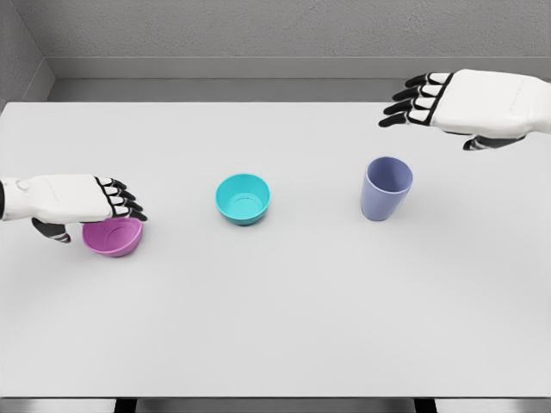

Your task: Stacking bowl and cup with both arms

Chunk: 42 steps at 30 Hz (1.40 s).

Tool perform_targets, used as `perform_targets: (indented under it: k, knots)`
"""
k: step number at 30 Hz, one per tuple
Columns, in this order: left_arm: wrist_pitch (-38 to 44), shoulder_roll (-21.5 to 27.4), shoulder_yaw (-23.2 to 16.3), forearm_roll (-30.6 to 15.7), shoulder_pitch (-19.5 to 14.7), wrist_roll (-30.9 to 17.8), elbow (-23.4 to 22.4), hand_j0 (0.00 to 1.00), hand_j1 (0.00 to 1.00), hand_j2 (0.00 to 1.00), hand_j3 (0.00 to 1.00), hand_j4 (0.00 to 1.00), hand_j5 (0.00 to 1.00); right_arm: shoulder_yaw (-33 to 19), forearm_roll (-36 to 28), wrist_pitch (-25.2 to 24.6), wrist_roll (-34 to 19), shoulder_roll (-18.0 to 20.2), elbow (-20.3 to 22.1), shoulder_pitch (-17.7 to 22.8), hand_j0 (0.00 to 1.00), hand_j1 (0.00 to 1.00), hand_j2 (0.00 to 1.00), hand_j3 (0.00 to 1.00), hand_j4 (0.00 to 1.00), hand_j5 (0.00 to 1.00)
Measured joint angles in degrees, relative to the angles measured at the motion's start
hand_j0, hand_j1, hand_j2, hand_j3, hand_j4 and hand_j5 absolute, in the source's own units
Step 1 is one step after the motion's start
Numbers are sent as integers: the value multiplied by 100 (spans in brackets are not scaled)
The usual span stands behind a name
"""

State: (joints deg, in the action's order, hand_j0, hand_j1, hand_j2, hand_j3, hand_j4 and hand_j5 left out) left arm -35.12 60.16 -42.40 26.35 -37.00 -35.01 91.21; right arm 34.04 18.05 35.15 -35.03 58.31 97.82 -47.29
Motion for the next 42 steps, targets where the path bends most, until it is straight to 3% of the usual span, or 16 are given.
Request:
perform_targets:
  k: [5, 11, 27, 42]
  knots:
    - [0, -151, 22, -19, 0, -1, -254, 100, 100, 100, 100, 100, 100, 396, 29, -2, 0, -76, 33, -246, 100, 100, 100, 100, 100, 100]
    - [0, -181, 21, -27, 0, -1, -306, 100, 100, 100, 100, 100, 100, 752, 165, 1, 0, -298, 33, -272, 100, 100, 100, 100, 100, 100]
    - [0, -248, -7, -21, 9, -1, -323, 100, 100, 100, 100, 100, 100, 895, 375, 1, 0, -573, -43, -211, 100, 100, 100, 100, 100, 100]
    - [0, -275, -33, 2, 44, -1, -323, 100, 100, 100, 100, 100, 100, 932, 499, 1, 0, -581, -121, -106, 100, 100, 100, 100, 100, 100]
